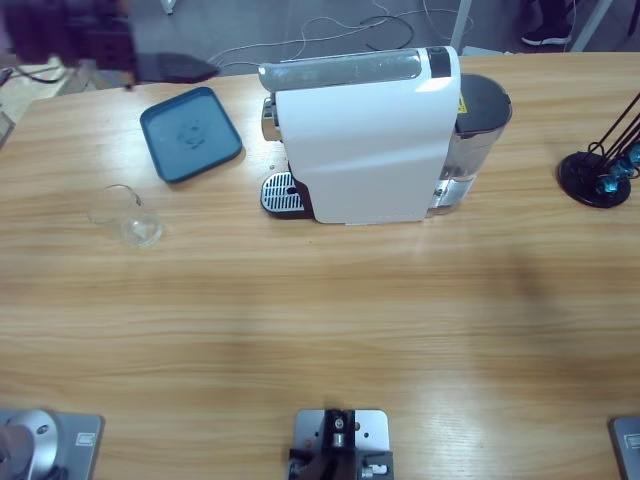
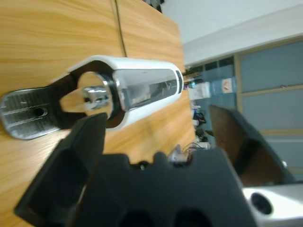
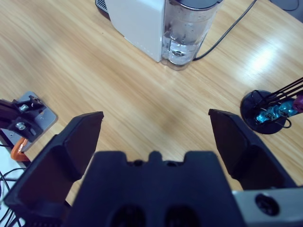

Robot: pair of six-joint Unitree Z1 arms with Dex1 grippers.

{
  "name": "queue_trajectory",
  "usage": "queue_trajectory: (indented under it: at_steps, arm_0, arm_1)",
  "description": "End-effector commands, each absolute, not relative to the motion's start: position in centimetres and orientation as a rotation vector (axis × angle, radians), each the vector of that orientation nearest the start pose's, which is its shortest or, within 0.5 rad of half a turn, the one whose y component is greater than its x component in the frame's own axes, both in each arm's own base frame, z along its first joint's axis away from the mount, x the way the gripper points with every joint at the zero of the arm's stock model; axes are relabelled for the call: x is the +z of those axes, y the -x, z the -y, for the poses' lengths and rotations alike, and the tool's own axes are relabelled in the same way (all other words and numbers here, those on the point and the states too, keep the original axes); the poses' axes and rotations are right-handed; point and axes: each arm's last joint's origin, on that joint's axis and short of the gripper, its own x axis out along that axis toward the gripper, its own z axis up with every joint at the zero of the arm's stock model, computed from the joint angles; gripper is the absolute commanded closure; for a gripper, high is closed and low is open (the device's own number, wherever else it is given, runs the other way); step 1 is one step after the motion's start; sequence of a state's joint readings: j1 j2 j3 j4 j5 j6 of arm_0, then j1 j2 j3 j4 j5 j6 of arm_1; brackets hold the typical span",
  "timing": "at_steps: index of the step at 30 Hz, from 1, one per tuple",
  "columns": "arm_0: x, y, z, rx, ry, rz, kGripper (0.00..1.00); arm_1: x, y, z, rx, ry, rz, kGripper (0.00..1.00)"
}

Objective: Pour coffee

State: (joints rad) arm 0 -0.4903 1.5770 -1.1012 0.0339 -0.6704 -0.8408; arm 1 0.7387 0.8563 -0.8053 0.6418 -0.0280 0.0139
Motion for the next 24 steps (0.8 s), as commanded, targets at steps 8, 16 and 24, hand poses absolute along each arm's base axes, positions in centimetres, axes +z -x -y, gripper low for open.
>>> queue_trajectory:
  at_steps: [8, 16, 24]
  arm_0:
    - [29.3, -31.6, 20.1, -0.824, 0.811, -1.083, 0.496]
    - [28.7, -31.6, 20.3, -0.857, 0.823, -1.111, 1.0]
    - [29.8, -30.5, 20.1, -0.869, 0.821, -1.091, 1.0]
  arm_1:
    - [33.2, -6.6, -5.6, 0.648, 0.259, -0.694, 0.0]
    - [33.2, -6.8, -5.8, 0.645, 0.261, -0.697, 0.0]
    - [32.8, -8.2, -6.9, 0.615, 0.299, -0.763, 0.0]
